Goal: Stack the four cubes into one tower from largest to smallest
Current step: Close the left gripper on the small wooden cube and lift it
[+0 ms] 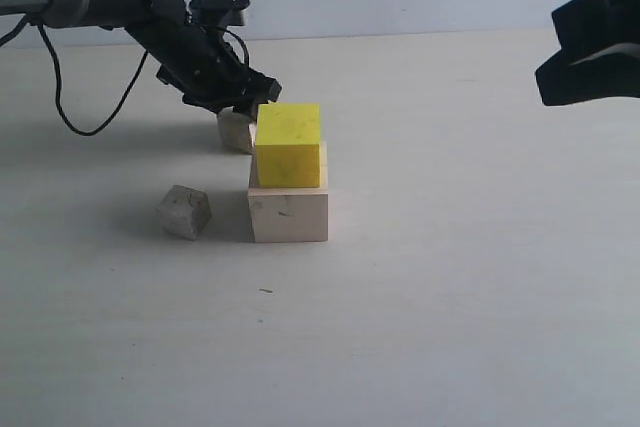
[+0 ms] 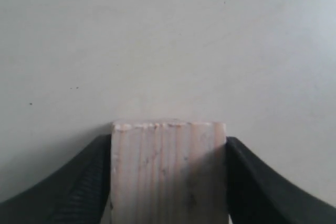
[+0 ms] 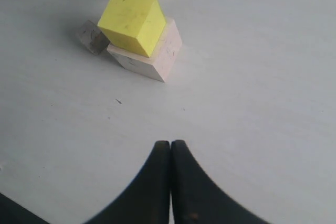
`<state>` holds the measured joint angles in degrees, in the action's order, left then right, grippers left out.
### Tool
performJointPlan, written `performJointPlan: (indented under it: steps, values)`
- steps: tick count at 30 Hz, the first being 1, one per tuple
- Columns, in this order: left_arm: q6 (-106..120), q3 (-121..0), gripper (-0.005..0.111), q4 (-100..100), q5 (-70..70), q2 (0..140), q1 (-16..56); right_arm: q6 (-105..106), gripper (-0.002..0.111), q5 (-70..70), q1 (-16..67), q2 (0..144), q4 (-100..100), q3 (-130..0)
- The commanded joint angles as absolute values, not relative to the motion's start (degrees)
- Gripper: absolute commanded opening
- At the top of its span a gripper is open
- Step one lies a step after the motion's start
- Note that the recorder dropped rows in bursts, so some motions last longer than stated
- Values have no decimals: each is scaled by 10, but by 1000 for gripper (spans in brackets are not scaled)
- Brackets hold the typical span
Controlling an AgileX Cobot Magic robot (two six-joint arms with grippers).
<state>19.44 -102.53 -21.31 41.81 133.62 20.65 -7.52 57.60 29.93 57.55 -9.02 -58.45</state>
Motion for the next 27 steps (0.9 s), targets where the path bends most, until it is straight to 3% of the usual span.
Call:
performJointPlan:
  steps: [1,8,16,27]
  values:
    - [190,-1034,0,-196,436,1305,199,-75,0,572,300,574,-88,-581]
    - [201,-1058,0,-200,529,1240,156,-76,0,571,300,574,-72,-581]
    - [447,-1080,0,-305,700,1160,120,-44,0,571,300,574,-69,-581]
    - [553,-1090,0,-345,700,1116,177,-16,0,570,300,574,-72,-581]
